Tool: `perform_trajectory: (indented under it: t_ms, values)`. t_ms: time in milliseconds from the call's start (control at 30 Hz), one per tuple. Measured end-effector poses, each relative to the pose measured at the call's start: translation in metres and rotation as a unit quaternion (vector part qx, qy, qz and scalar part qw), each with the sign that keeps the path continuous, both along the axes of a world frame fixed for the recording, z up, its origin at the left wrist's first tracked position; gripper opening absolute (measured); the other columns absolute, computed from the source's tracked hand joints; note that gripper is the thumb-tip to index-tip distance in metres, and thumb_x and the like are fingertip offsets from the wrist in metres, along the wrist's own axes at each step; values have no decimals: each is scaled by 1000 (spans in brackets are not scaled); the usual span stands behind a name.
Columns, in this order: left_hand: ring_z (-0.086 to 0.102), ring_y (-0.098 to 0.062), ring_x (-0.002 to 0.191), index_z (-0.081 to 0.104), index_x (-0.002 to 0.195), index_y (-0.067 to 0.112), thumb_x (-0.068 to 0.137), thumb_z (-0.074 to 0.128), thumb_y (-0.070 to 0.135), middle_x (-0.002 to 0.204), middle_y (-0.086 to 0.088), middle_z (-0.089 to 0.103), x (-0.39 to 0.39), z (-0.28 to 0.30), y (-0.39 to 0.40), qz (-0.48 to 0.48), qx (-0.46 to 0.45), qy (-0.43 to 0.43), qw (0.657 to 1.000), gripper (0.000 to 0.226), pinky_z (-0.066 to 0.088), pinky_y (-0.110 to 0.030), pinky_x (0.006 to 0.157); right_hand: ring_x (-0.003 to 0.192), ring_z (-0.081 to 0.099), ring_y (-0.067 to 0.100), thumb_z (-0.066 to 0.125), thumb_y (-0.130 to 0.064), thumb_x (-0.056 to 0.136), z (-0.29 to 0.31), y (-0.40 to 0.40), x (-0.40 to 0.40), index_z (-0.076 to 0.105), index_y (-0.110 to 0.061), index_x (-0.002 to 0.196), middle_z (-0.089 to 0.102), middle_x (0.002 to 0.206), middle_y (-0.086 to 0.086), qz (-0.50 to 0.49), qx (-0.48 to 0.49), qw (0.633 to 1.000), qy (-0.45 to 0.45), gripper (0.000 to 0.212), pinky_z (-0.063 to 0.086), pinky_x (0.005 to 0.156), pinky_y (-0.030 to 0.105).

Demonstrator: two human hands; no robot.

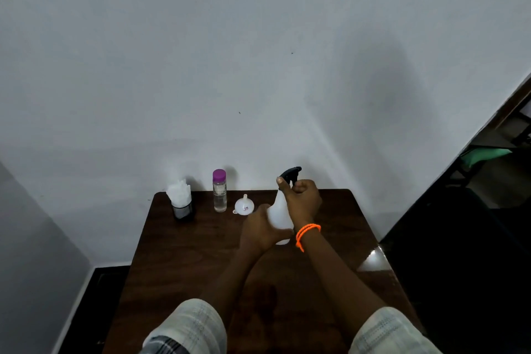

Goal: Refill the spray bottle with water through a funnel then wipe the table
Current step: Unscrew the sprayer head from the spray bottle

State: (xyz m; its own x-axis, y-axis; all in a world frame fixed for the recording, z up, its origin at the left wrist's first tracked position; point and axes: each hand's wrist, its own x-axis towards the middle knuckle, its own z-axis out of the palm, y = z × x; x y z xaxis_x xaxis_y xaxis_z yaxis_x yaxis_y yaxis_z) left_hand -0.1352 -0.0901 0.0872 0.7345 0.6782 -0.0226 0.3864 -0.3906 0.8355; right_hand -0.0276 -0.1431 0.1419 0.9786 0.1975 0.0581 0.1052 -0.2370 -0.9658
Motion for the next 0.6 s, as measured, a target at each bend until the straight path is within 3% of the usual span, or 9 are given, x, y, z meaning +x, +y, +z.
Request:
perform_trajectory:
  t_ms: [200, 267, 367, 500, 600]
  values:
    - [66, -9, 100, 56, 123, 15, 48, 72, 71, 110, 6, 69, -2, 3, -7, -8, -14, -40, 999, 95, 56, -31, 83, 66, 59, 6, 95, -36, 62, -2, 3, -3, 61, -11, 87, 63, 74, -4, 2, -23, 999, -41, 50, 43, 61, 18]
    - [67, -10, 102, 55, 123, 18, 47, 74, 72, 110, 7, 69, -2, 2, -6, -11, -18, -30, 999, 95, 57, -33, 85, 63, 57, 5, 94, -32, 65, -2, 5, 0, 62, -9, 81, 62, 70, -6, 1, -30, 999, -43, 42, 44, 62, 20]
    - [65, -8, 100, 55, 121, 20, 50, 83, 66, 106, 12, 66, 0, 2, -1, 4, -27, -15, 1000, 88, 50, -26, 80, 63, 56, 1, 92, -30, 69, -1, 9, 4, 65, -12, 78, 60, 68, -11, 45, -49, 997, -46, 34, 40, 58, 11]
    - [59, -6, 94, 52, 121, 19, 54, 92, 52, 101, 14, 59, 3, 6, 6, 20, -14, -10, 1000, 85, 48, -27, 79, 73, 66, 13, 90, -27, 72, -2, 13, 12, 70, -12, 83, 68, 75, -5, 83, -44, 995, -28, 26, 53, 71, 25]
    - [60, -3, 92, 52, 118, 17, 55, 94, 45, 98, 16, 57, 2, 9, 15, 9, -19, -14, 1000, 81, 51, -25, 77, 84, 74, 18, 83, -16, 80, 0, 12, 20, 76, -9, 89, 78, 84, 1, 199, -6, 980, 0, 14, 60, 84, 42]
